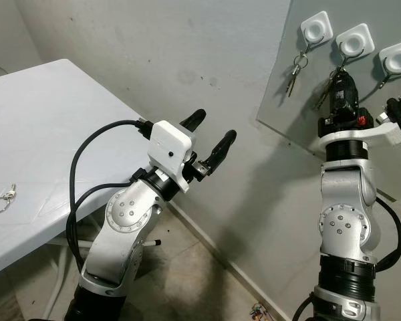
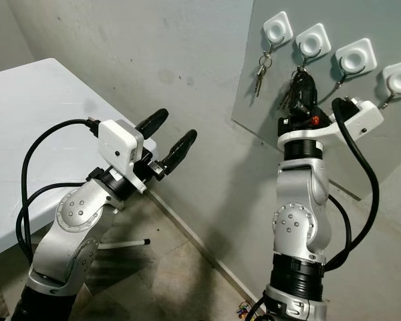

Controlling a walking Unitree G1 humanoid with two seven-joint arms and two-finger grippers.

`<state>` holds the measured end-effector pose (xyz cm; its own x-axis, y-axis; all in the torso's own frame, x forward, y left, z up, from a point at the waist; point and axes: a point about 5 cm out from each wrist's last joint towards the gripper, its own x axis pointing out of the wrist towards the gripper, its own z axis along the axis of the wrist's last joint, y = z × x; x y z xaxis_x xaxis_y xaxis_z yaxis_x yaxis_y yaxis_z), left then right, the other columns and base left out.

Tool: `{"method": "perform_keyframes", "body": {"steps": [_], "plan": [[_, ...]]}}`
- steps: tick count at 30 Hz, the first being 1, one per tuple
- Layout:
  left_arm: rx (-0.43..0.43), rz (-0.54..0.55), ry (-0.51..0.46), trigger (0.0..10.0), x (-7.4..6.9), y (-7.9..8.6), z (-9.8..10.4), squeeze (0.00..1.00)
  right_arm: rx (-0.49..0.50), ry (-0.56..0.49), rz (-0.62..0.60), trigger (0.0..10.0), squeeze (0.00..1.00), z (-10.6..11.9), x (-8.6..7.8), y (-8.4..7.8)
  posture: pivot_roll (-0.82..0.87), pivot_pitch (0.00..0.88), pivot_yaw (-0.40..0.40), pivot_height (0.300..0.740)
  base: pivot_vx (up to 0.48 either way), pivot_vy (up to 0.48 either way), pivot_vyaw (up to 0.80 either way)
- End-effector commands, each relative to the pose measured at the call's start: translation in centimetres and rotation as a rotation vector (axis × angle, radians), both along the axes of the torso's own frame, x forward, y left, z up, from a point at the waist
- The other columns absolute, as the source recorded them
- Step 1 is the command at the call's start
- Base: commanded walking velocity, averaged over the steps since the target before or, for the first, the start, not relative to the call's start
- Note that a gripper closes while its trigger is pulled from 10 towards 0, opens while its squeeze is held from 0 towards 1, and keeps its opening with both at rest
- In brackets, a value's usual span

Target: Hang keys on a hook

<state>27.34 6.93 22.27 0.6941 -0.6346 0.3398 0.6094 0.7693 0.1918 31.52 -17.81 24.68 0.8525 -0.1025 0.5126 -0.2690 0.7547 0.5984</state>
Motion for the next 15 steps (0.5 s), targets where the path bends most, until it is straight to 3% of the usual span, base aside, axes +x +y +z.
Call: {"method": "perform_keyframes", "body": {"steps": [1, 7, 15], "plan": [[0.002, 0.004, -0.015, 10.0, -0.1, 0.1, 0.4, 0.0, -0.006, 0.043, 0.0, 10.0, 1.0, -0.8, 0.1, 0.0, -0.11, 0.08, -0.023, 0.74, 0.0, 0.0, 0.0], [0.002, 0.009, -0.011, 10.0, -0.1, 0.2, 0.2, 0.0, -0.027, 0.053, 0.006, 10.0, 1.0, -1.3, 0.1, 0.1, -0.11, 0.079, -0.023, 0.74, 0.0, 0.0, 0.0], [0.003, 0.078, 0.043, 10.0, 0.1, 1.0, -1.8, 0.0, -0.107, 0.124, 0.007, 10.0, 1.0, -3.8, -0.3, 0.7, -0.11, 0.067, -0.022, 0.74, 0.0, 0.0, 0.0]]}}
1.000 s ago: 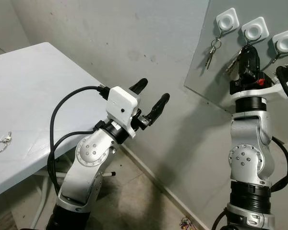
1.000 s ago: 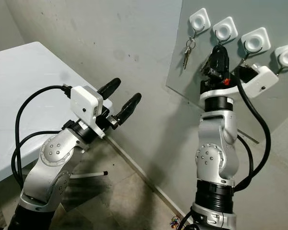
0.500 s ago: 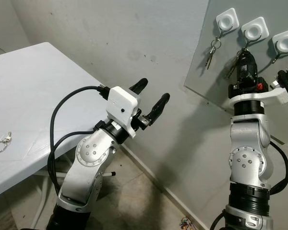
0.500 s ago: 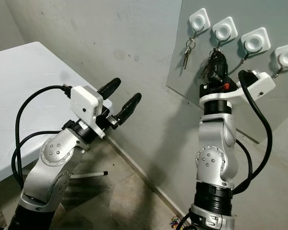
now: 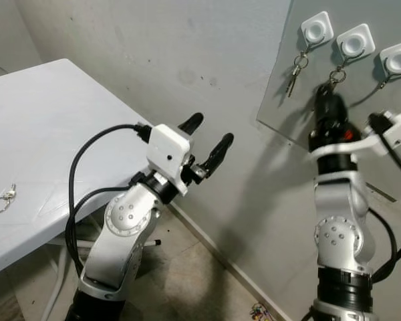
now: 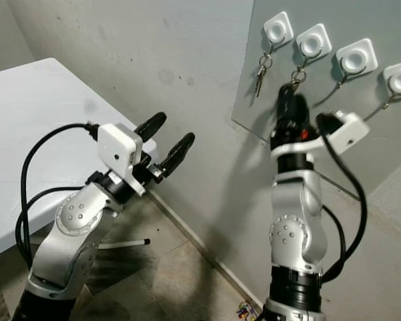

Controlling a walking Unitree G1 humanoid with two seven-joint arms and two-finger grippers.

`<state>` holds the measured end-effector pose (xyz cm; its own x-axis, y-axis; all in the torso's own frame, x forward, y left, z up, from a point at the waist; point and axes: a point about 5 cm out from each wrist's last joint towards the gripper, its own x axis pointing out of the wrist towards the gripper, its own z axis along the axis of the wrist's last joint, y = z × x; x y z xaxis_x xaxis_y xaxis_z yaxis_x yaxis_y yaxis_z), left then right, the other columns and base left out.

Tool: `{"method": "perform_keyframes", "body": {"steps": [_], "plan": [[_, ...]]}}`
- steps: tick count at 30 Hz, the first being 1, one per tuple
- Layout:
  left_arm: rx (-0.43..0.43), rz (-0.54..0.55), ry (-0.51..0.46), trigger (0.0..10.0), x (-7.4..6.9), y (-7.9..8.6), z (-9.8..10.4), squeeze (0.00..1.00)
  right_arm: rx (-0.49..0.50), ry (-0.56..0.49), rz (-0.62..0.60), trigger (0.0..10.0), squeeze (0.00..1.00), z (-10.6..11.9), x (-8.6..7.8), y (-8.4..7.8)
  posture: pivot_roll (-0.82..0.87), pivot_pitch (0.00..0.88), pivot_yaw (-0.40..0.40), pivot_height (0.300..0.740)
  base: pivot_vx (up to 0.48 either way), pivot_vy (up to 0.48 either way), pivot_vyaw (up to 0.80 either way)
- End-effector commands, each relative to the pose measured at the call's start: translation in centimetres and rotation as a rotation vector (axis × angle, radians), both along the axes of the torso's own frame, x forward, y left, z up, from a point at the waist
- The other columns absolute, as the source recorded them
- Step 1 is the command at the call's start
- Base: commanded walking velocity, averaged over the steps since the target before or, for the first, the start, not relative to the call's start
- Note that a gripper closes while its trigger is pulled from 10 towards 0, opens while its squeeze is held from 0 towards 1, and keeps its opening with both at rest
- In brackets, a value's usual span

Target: Hang keys on a hook

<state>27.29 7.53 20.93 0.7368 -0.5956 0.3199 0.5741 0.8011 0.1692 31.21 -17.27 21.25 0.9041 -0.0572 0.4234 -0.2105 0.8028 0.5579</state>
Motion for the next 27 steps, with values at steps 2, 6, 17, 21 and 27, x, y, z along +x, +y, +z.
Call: {"method": "perform_keyframes", "body": {"steps": [2, 6, 17, 21, 27], "plan": [[0.006, 0.054, 0.028, 10.0, 0.3, 0.8, -1.1, 0.0, -0.042, 0.031, 0.002, 10.0, 1.0, -1.0, 0.0, 0.3, -0.11, 0.066, -0.022, 0.74, 0.0, 0.0, 0.0], [-0.016, 0.127, 0.084, 10.0, 0.6, 1.8, -2.6, 0.0, -0.116, 0.091, -0.007, 10.0, 1.0, -3.0, -0.2, 0.3, -0.11, 0.063, -0.022, 0.74, 0.0, 0.0, 0.0], [-0.134, 0.367, 0.275, 10.0, 1.3, 5.7, -7.8, 0.0, -0.36, 0.257, 0.032, 10.0, 0.0, -8.9, -1.0, 1.1, -0.11, 0.039, -0.019, 0.74, 0.0, 0.0, 0.0], [-0.167, 0.447, 0.312, 10.0, 1.1, 7.3, -9.2, 0.0, -0.484, 0.276, 0.046, 10.0, 0.0, -10.1, -1.4, 1.4, -0.11, 0.036, -0.016, 0.74, 0.0, 0.0, 0.0], [-0.239, 0.502, 0.322, 10.0, 0.0, 8.8, -9.7, 0.0, -0.66, 0.264, 0.05, 10.0, 0.0, -10.7, -2.3, 1.3, -0.11, 0.036, -0.011, 0.74, 0.0, 0.0, 0.0]]}}
